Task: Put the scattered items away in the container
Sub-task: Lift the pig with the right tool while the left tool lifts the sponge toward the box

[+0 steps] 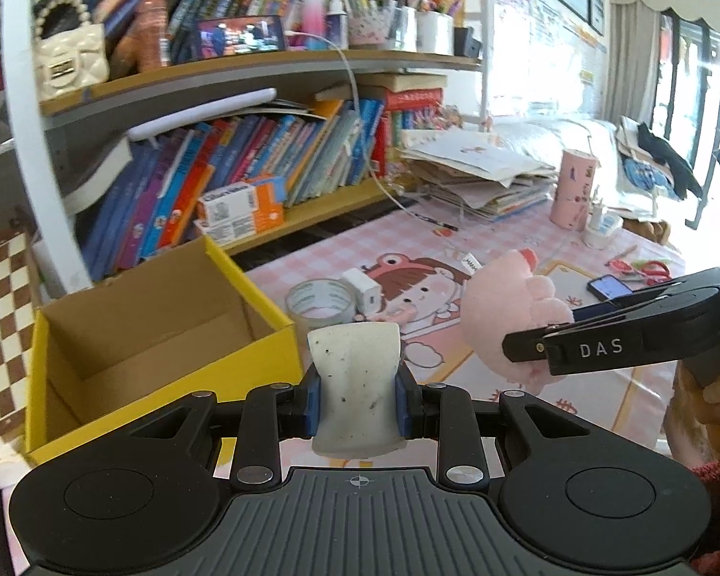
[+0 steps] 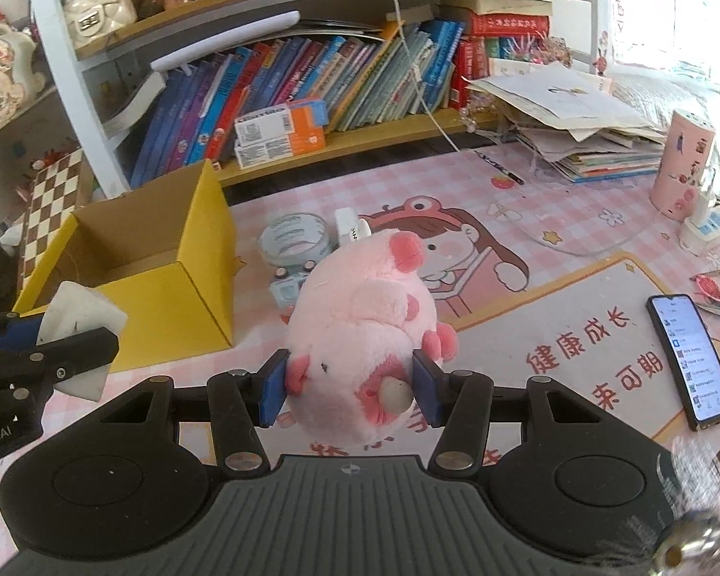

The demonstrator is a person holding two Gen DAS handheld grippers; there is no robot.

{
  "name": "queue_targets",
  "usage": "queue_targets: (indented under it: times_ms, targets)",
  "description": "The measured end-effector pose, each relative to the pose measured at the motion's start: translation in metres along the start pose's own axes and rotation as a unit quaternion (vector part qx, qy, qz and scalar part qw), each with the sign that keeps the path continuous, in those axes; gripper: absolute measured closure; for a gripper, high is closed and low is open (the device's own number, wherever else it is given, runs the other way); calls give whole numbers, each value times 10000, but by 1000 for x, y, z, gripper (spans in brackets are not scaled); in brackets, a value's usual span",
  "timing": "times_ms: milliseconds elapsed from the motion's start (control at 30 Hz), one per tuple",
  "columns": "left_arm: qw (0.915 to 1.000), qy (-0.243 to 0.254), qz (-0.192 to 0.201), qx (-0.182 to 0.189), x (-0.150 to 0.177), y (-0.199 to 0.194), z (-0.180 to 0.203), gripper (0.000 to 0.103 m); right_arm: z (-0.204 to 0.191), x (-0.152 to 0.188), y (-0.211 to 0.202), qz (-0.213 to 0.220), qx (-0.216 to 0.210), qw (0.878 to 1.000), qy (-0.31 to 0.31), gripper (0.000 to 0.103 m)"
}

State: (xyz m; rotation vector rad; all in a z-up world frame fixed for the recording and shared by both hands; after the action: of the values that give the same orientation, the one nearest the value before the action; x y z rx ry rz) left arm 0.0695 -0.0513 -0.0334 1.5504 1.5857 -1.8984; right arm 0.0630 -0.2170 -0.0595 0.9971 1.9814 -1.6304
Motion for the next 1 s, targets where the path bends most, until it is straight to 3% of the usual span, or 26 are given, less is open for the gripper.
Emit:
queue_targets:
  times_ms: [500, 1000]
  targets:
    - [9994, -154, 180, -263, 4, -21, -24, 76, -26, -3, -8, 188, -200, 9994, -186, 53]
    - [9972, -525, 198, -492, 18, -36, -53, 76, -56, -1, -8, 38, -592, 9968, -540, 53]
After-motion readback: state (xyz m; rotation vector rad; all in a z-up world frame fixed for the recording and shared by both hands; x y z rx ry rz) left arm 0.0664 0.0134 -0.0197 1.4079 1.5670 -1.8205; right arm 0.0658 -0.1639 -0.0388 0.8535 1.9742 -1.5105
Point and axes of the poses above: each gripper's, at about its wrist camera, not at the fingertips, and y roughly the way its jaws point, z to its right, x to its underside, the point moved 8 cm from there along y, roughly the way its jaws point, and after that the axes turned 8 degrees about y, right-handed, at the moved point
